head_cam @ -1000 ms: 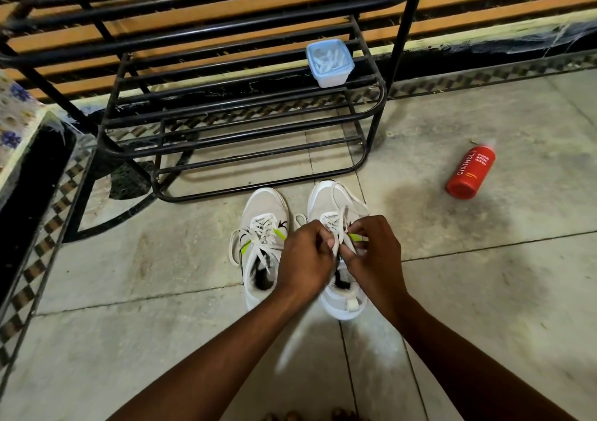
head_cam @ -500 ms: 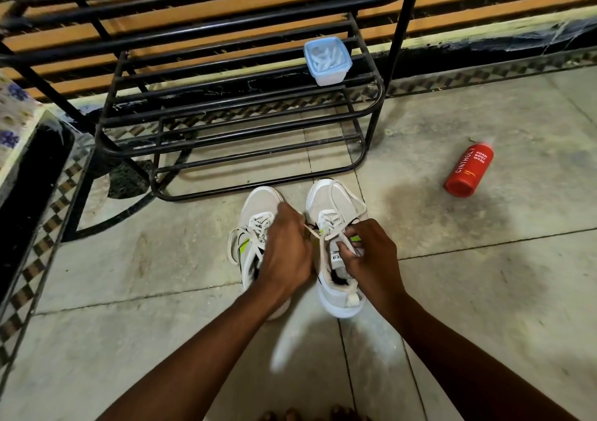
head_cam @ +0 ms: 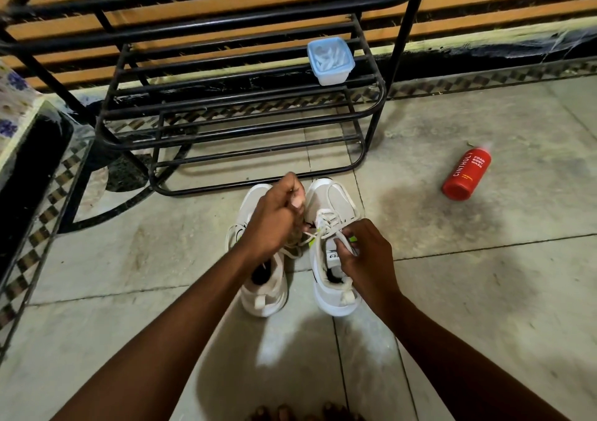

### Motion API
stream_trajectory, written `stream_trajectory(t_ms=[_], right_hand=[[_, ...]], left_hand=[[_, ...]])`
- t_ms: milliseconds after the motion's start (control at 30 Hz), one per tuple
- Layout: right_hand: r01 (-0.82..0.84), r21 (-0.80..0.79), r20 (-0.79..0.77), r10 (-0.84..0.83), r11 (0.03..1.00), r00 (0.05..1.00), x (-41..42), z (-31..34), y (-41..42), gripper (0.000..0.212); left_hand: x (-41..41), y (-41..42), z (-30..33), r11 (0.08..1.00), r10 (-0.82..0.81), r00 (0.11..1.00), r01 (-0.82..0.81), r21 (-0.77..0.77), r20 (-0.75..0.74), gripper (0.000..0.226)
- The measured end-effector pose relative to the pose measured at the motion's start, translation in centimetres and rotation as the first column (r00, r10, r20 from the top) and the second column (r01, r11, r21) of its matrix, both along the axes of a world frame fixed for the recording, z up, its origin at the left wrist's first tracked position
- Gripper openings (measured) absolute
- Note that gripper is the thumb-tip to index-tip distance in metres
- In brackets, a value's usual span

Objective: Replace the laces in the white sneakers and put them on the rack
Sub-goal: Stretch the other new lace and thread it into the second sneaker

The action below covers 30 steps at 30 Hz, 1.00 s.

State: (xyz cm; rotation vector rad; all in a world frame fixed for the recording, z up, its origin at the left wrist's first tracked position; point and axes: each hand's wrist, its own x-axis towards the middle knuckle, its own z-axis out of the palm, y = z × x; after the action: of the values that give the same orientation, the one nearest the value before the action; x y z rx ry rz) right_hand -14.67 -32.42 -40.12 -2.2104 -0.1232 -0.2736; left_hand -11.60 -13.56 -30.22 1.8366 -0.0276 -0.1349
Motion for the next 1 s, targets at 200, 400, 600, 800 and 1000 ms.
stream_trajectory(t_ms=[200,400,600,800,1000], right_hand=[[0.002,-0.012,-0.020,-0.002,1.000,1.000,0.0,0.1,0.2,0.029],[0.010,0.009,-0.041,-0.010,1.000,0.999,-0.1,0.1,0.1,0.027],[0.001,-0.054,-0.033,-0.002,0.999,0.999,0.1,-0.3,0.0,0.028],[0.004,-0.067,-0.031,-0.006,0.998,1.000,-0.1,0.0,0.2,0.021],[-0.007,-0.096,-0.068,0.000,0.995,0.998,0.0,-0.2,0.2,0.022]], left_hand=[[2.4,3.1,2.0,0.688,-0.369,0.883,0.050,0.724,0.291,0.025],[0.0,1.5,-1.1,0.324,-0.560,0.809,0.014,0.946,0.180,0.012],[-0.2,0.6,-0.5,0.956,0.054,0.963,-0.125,0.264,0.262,0.025],[1.3,1.6,0.8,0.985,0.098,0.991,-0.084,-0.148,0.094,0.031],[0.4,1.7,-2.1,0.432,-0.657,0.736,0.190,0.882,0.163,0.010]])
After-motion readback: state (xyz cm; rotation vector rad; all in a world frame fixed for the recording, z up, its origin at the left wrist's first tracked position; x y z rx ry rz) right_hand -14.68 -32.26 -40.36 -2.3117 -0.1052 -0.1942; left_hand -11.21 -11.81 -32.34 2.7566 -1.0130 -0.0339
